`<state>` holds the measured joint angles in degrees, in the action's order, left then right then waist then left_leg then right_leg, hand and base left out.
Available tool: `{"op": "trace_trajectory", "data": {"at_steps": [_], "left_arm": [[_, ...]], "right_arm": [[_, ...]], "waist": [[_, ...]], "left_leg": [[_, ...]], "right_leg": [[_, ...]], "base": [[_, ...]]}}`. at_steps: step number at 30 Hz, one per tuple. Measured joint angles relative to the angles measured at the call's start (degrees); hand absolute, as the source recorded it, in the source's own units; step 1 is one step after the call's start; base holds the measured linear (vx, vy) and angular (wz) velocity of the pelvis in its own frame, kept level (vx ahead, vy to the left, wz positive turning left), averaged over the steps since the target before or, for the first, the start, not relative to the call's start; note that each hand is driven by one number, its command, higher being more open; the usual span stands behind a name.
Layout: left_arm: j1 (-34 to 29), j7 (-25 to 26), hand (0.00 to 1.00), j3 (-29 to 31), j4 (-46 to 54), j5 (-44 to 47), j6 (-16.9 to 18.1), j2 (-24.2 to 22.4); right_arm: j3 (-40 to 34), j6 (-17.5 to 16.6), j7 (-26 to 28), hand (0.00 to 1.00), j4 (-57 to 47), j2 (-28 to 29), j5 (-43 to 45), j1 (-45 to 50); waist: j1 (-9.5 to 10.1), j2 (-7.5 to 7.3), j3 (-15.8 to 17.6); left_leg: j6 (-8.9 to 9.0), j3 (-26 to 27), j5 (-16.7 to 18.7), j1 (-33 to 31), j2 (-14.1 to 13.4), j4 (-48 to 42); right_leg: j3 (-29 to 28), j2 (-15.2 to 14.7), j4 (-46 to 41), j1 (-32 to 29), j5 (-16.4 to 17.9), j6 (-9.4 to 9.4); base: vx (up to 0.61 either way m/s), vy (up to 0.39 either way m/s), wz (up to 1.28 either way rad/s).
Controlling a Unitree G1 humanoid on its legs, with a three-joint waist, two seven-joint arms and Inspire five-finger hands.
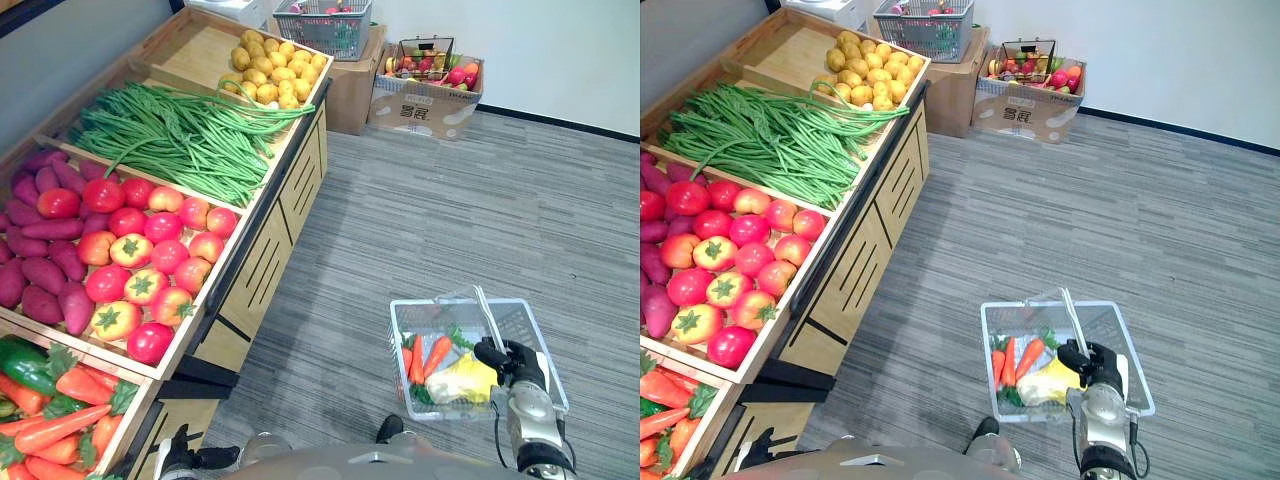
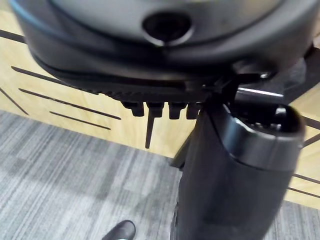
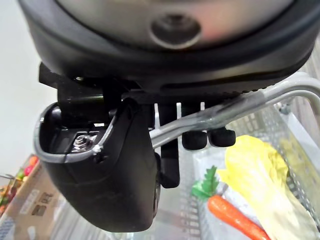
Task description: Pick vegetable in the basket
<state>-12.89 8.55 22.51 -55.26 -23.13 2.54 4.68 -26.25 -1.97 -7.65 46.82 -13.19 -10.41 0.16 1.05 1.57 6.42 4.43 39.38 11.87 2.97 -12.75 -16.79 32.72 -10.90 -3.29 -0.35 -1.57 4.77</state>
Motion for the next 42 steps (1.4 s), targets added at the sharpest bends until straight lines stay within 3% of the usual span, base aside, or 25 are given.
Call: {"op": "trace_trajectory", "data": {"at_steps": [5,8,10,11,12,13,14,16,18,19,21,22,24,31,34,42], "left_arm": [[0.05,0.65,1.00,-2.58,-0.52,-0.02,-0.22,-0.43],[0.36,0.79,1.00,-4.57,-0.51,-0.14,-0.20,-0.97],[0.52,1.03,1.00,-4.65,-0.40,-0.49,-0.06,-1.03],[0.51,1.32,1.00,-4.63,-0.38,-0.52,-0.04,-0.94],[0.44,1.37,1.00,-4.31,-0.34,-0.35,0.11,-0.99],[0.49,1.51,1.00,-3.65,-0.32,0.15,1.16,-1.51],[0.49,1.98,1.00,-4.16,-0.36,0.05,1.60,-2.15],[0.42,2.00,1.00,-4.47,-0.53,0.07,2.18,-3.31],[-0.18,2.16,1.00,-4.70,-0.48,0.07,2.25,-4.21],[-0.54,2.19,1.00,-4.69,-0.51,0.05,2.12,-4.29],[-0.84,2.66,1.00,-4.67,-1.16,0.06,1.36,-3.81],[-0.31,2.81,1.00,-4.67,-1.22,0.05,1.21,-3.21],[0.10,2.87,1.00,-4.75,-1.46,0.01,1.05,-2.78],[0.03,2.80,1.00,-4.72,-1.67,0.51,1.13,-4.36],[0.22,2.72,1.00,-4.73,-2.23,0.97,1.88,-4.81],[1.23,1.63,1.00,-0.93,-5.40,7.88,2.13,-4.62]], "right_arm": [[-0.17,-0.01,0.34,0.00,-1.04,0.02,0.04,2.82],[-0.24,-0.11,0.34,0.00,-3.27,0.32,0.07,4.21],[-0.21,-0.11,0.33,0.00,-4.30,1.40,0.07,5.18],[-0.20,-0.12,0.31,0.00,-4.94,2.11,0.07,5.34],[-0.11,-0.20,0.29,0.00,-5.01,2.32,0.08,5.31],[0.11,-0.27,0.29,0.00,-4.92,2.50,0.15,5.12],[0.60,-0.47,-0.05,0.00,-4.77,2.50,0.24,4.56],[1.87,-0.70,-0.25,0.00,-4.41,2.70,0.78,3.73],[2.82,-0.88,-0.26,0.00,-4.40,2.90,1.79,3.60],[3.34,-1.28,-0.22,0.00,-4.39,2.84,1.84,3.59],[3.42,-1.66,-0.10,0.00,-4.68,4.63,1.88,4.70],[3.22,-1.78,-0.11,0.00,-4.74,4.92,2.19,5.18],[1.99,-1.82,-0.19,0.00,-4.77,5.15,2.67,6.57],[-0.33,-2.51,-0.19,0.00,-3.54,5.09,2.77,9.10],[-1.26,-2.83,-0.16,0.00,-0.46,5.23,3.02,9.54],[-9.74,-4.34,-0.16,0.00,9.45,9.08,10.07,8.71]], "waist": [[-0.90,0.41,-0.20],[-1.93,1.40,-0.15],[-1.90,1.12,0.32],[-1.47,1.70,0.66],[-1.12,1.90,0.75],[-0.55,1.97,0.81],[-0.27,1.98,0.82],[0.38,1.89,0.87],[0.52,2.07,0.99],[0.51,2.86,1.52],[0.17,2.29,1.60],[0.00,0.89,1.94],[0.00,1.15,2.22],[-1.26,4.60,0.26],[-1.24,4.87,-0.17],[-1.10,1.78,-1.63]], "left_leg": [[0.41,-0.06,-2.47,1.69,-0.04,0.00],[0.54,0.59,-2.62,2.43,-0.62,-1.63],[0.52,0.69,-2.63,2.71,-2.64,-6.83],[0.50,-0.88,-2.65,2.26,-4.37,-11.49],[0.04,-2.87,-2.93,1.17,-5.03,-15.02],[-0.84,-10.22,-2.12,-1.66,-4.11,-18.66],[0.04,-19.02,1.17,-2.65,-0.22,-16.05],[0.60,-28.03,3.50,-3.56,3.94,-10.47],[0.79,-32.21,3.42,-3.82,5.58,-3.73],[1.22,-34.06,1.76,-3.56,5.35,0.50],[0.76,-31.07,2.30,-2.40,6.25,1.12],[0.32,-30.24,2.60,-1.97,6.87,1.06],[-0.63,-29.72,2.18,-0.82,7.97,1.94],[-0.87,-27.43,1.97,3.12,9.21,5.21],[-0.99,-27.19,1.70,5.52,9.18,4.98],[-1.01,-27.26,1.69,6.72,9.77,5.15]], "right_leg": [[-0.10,0.18,0.68,1.85,-0.08,-0.12],[-1.02,0.32,0.68,2.56,0.05,-0.30],[-2.98,1.25,0.74,3.45,0.52,-0.90],[-5.23,1.70,0.75,3.92,0.74,-1.24],[-6.85,2.10,0.74,4.12,0.94,-1.55],[-9.54,2.10,1.19,3.83,1.38,-2.15],[-12.81,1.85,1.29,2.94,1.46,-1.84],[-17.89,2.12,1.32,1.43,1.35,-1.91],[-21.58,2.97,1.30,0.31,1.33,-1.86],[-23.32,4.24,1.32,-0.34,0.87,-1.14],[-24.64,3.72,0.92,-0.49,-0.19,0.25],[-24.81,2.79,0.48,-0.63,-0.66,0.89],[-25.30,1.97,0.98,-0.16,-1.41,1.59],[-26.05,1.57,4.64,2.17,-2.08,2.40],[-25.97,1.46,4.99,4.55,-2.07,2.39],[-24.98,0.91,5.48,5.97,-2.07,2.39]], "base": [[-0.06,-0.022,-0.05],[-0.07,0.032,-0.15],[-0.08,-0.030,-0.46],[-0.10,-0.036,-0.73],[-0.09,0.023,-0.92],[-0.05,0.074,-1.08],[-0.05,0.077,-1.11],[-0.05,0.106,-1.17],[-0.06,0.188,-1.22],[-0.06,0.211,-1.37],[0.07,0.209,-0.83],[0.12,0.176,-0.22],[0.12,0.138,-0.14],[0.17,0.064,-0.17],[0.10,0.010,-0.17],[0.01,-0.008,0.00]]}}
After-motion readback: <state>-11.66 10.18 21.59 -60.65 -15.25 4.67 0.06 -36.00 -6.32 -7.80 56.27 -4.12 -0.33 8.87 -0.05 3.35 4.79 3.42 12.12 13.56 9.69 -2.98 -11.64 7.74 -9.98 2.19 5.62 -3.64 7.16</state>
